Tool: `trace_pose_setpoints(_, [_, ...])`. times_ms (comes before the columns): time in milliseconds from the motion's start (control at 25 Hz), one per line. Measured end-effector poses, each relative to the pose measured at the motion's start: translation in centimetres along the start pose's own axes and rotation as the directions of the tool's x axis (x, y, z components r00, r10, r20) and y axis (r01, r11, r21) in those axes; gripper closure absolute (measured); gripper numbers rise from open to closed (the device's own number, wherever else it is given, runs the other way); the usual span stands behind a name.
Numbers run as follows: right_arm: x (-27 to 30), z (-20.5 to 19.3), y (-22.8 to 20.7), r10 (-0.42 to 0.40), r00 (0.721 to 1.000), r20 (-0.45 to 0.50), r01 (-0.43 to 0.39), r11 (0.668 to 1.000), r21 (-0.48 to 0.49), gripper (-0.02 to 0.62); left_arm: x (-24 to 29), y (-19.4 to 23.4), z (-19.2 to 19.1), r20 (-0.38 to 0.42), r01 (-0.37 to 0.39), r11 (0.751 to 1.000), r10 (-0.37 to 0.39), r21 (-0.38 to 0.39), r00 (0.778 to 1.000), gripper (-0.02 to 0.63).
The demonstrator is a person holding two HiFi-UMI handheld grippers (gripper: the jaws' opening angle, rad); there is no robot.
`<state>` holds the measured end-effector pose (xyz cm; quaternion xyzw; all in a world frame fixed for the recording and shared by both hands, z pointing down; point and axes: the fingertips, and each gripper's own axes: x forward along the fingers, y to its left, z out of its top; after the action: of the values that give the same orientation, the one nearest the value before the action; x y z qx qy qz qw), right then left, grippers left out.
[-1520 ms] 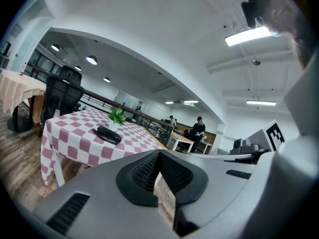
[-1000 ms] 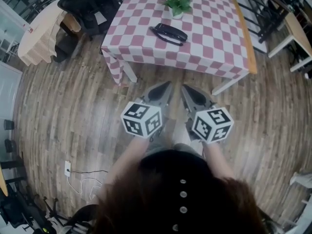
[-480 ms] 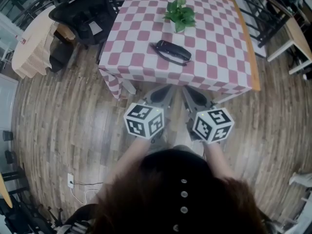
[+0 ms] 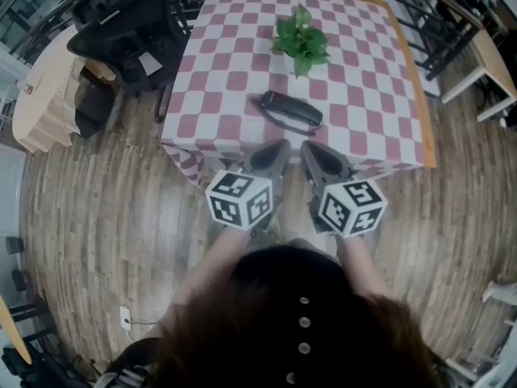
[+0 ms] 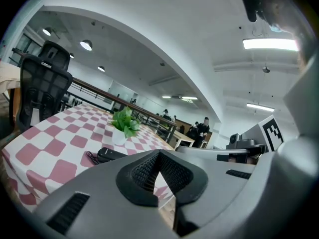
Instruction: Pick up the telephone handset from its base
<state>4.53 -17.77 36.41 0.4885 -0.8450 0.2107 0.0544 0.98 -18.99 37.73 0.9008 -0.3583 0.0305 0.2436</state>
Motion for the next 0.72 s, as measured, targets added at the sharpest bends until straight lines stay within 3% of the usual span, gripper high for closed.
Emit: trace_pose_setpoints(720, [4.6,1.1,-1.3,-0.020,0.999,-0.027,0.019,1.000,-0.025,0.586,2.6,4.1,1.3,-0.021,0.001,1.000,-0.001,-0.013,1.000,0.600])
